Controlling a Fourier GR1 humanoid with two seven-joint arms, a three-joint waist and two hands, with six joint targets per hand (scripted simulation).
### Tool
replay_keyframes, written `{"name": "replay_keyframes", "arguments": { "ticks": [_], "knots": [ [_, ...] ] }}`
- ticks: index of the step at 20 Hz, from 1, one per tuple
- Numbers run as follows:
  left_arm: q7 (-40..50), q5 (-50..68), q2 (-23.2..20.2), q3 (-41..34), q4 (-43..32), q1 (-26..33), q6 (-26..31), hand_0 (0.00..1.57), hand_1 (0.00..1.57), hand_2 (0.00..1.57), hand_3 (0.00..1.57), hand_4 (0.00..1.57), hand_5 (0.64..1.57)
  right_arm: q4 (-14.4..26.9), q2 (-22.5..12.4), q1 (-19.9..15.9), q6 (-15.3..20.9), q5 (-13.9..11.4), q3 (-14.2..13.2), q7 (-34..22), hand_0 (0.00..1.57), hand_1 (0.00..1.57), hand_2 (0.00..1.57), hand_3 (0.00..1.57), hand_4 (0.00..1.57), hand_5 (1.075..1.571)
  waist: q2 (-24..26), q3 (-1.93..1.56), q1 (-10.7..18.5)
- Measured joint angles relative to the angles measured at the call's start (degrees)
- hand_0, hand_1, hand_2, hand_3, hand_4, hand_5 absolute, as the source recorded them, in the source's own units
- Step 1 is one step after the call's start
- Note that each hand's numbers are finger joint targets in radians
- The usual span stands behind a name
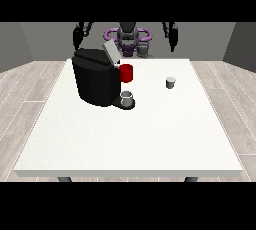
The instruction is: Insert the coffee pod into the coffee machine and close the lid
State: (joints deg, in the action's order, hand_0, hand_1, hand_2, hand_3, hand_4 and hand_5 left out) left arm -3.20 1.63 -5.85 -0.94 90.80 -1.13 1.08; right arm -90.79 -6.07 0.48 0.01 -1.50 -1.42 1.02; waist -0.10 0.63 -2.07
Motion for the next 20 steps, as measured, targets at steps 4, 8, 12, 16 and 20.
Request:
{"name": "replay_keyframes", "arguments": {
  "ticks": [4,8,12,16,20],
  "knots": [
    [-2.37,-2.2,-4.09,0.0,-1.61,0.08,3.36,0.0,0.0,0.0,0.0,0.0,1.571,0.22,0.38,-0.01,-0.47,0.7,-0.13,-0.49,0.0,0.0,0.0,0.0,0.0,1.571,0.02,-0.41,0.36],
    [-3.94,-6.67,-12.09,-0.43,-3.29,-1.72,7.28,0.0,0.0,0.0,0.0,0.0,1.571,0.17,1.24,-1.01,1.87,-1.68,0.56,0.15,0.0,0.0,0.0,0.0,0.0,1.571,-1.93,-0.56,-0.69],
    [-3.76,-9.69,-18.17,-2.32,-7.55,-6.16,9.53,0.0,0.0,0.0,0.0,0.0,1.571,-0.58,1.94,-2.91,4.67,-4.98,1.59,1.4,0.0,0.0,0.0,0.0,0.0,1.571,-5.31,-0.6,-3.4],
    [-4.6,-12.21,-22.44,-3.87,-14.02,-10.29,11.35,0.0,0.0,0.0,0.0,0.0,1.571,-2.39,2.46,-4.52,5.97,-7.32,3.22,0.66,0.0,0.0,0.0,0.0,0.0,1.571,-7.96,-0.6,-6.01],
    [-5.79,-14.84,-25.54,-4.43,-20.5,-14.27,12.98,0.0,0.0,0.0,0.0,0.0,1.571,-2.89,3.75,-6.43,7.37,-9.33,4.87,0.05,0.0,0.0,0.0,0.0,0.0,1.571,-10.89,-0.6,-7.15]
  ]
}}
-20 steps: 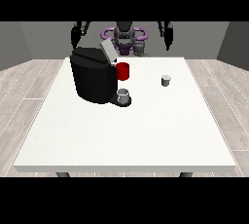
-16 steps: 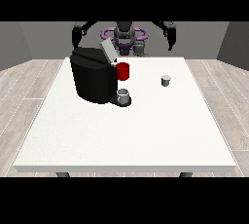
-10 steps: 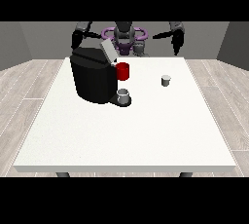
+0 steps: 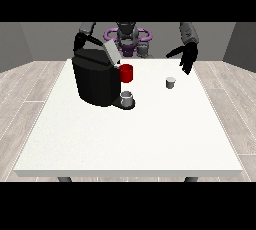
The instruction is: Insert the coffee pod into the coffee machine and close the lid
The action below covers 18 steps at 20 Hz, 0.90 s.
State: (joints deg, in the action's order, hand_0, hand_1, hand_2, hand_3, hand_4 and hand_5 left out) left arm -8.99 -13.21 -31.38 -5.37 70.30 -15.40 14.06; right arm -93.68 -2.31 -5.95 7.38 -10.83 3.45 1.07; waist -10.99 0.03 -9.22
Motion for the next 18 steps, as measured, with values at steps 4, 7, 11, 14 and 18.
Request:
{"name": "replay_keyframes", "arguments": {
  "ticks": [4,7,11,14,18],
  "knots": [
    [-0.24,-3.49,-0.46,1.14,-5.59,-3.48,0.18,0.0,0.0,0.0,0.0,0.0,1.571,0.16,0.7,-1.75,0.47,-0.09,0.86,-1.6,0.0,0.0,0.0,0.0,0.0,1.571,-1.65,0.0,-0.92],
    [-1.83,-6.01,-0.79,1.36,-10.49,-6.17,-0.47,0.0,0.0,0.0,0.0,0.0,1.571,-0.16,1.14,-2.91,1.14,-1.07,1.33,-3.73,0.0,0.0,0.0,0.0,0.0,1.571,-2.81,0.0,-1.37],
    [-2.69,-10.16,0.25,2.73,-14.34,-8.65,-3.02,0.26,0.26,0.59,0.25,0.0,1.571,2.31,1.56,-3.51,2.05,-1.44,1.22,-3.42,0.0,0.0,0.0,0.0,0.0,1.571,-3.53,0.0,-0.84],
    [-4.99,-12.39,0.88,2.88,-17.23,-10.84,-5.32,0.95,0.95,0.97,0.66,0.0,1.571,3.68,1.94,-4.47,2.79,-0.08,1.71,-3.68,0.0,0.0,0.0,0.0,0.0,1.571,-4.29,-0.01,-0.3],
    [-5.85,-16.28,1.92,3.93,-19.56,-12.98,-9.17,1.07,1.07,1.11,0.91,0.45,1.571,6.54,1.88,-4.78,2.43,0.42,0.83,-2.06,0.0,0.0,0.0,0.0,0.0,1.571,-4.27,-0.01,-0.13]
  ]
}}
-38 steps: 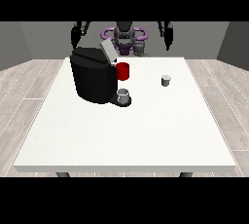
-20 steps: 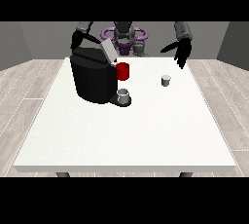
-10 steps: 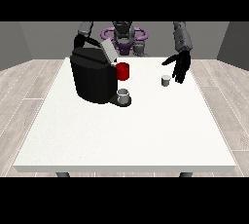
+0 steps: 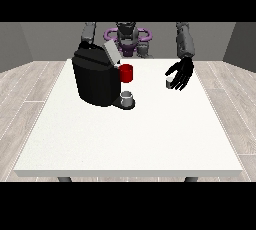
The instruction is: Insert the coffee pod into the coffee machine and close the lid
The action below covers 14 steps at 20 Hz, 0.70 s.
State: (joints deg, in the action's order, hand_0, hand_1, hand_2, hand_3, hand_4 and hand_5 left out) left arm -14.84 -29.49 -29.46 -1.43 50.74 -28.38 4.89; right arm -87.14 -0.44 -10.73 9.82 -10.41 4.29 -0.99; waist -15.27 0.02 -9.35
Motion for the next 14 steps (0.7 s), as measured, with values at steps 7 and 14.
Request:
{"name": "replay_keyframes", "arguments": {
  "ticks": [7,14],
  "knots": [
    [-0.94,-8.14,0.35,4.06,-2.52,-3.03,-4.4,0.83,0.83,1.0,0.86,0.34,1.571,4.2,-0.82,-3.73,-0.53,0.32,-1.31,0.65,0.0,0.0,0.0,0.0,0.0,1.571,-1.39,-0.03,0.4],
    [0.18,-14.43,0.23,7.32,-6.61,-4.81,-3.24,0.73,0.73,0.96,0.85,0.39,1.571,8.04,-0.74,-4.86,-0.35,1.06,-1.31,1.87,0.0,0.0,0.0,0.0,0.0,1.571,-0.59,-0.08,0.74]
  ]
}}
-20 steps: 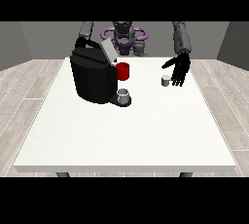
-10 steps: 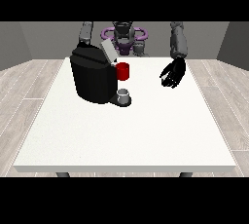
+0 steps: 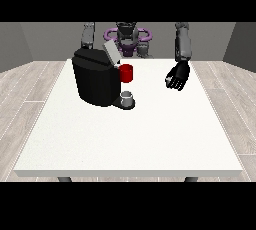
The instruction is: Insert the coffee pod into the coffee machine and close the lid
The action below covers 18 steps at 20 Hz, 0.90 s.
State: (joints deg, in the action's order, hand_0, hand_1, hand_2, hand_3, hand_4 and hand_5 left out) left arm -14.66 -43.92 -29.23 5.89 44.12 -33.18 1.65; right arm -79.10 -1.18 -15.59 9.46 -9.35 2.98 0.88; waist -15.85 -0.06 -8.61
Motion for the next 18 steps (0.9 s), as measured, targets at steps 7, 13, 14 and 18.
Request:
{"name": "replay_keyframes", "arguments": {
  "ticks": [7,13,14,18],
  "knots": [
    [-1.45,-3.42,1.45,0.15,-4.48,-1.49,-0.07,1.15,1.15,1.26,1.16,0.47,1.571,3.12,-0.46,0.54,-1.09,1.64,-1.45,1.06,0.0,0.0,0.0,0.0,0.0,1.571,2.21,-0.01,0.19],
    [-5.26,-1.48,2.71,-2.2,-5.6,-3.52,1.85,1.45,1.45,1.44,1.36,0.52,1.571,5.24,-0.81,1.67,0.18,0.36,-1.96,0.53,0.0,0.0,0.0,0.0,0.0,1.571,4.62,0.05,0.97],
    [-5.43,-0.97,3.46,-2.42,-5.35,-3.93,2.48,1.45,1.45,1.43,1.36,0.52,1.571,5.87,-1.43,1.16,0.15,0.29,-2.51,-0.07,0.0,0.0,0.0,0.0,0.0,1.571,5.01,0.05,1.26],
    [-5.57,0.51,3.68,-3.66,-5.08,-6.17,6.75,1.4,1.4,1.39,1.32,0.5,1.571,8.63,-1.55,2.04,1.0,-0.68,-2.88,1.01,0.0,0.0,0.0,0.0,0.0,1.571,6.71,0.07,1.73]
  ]
}}
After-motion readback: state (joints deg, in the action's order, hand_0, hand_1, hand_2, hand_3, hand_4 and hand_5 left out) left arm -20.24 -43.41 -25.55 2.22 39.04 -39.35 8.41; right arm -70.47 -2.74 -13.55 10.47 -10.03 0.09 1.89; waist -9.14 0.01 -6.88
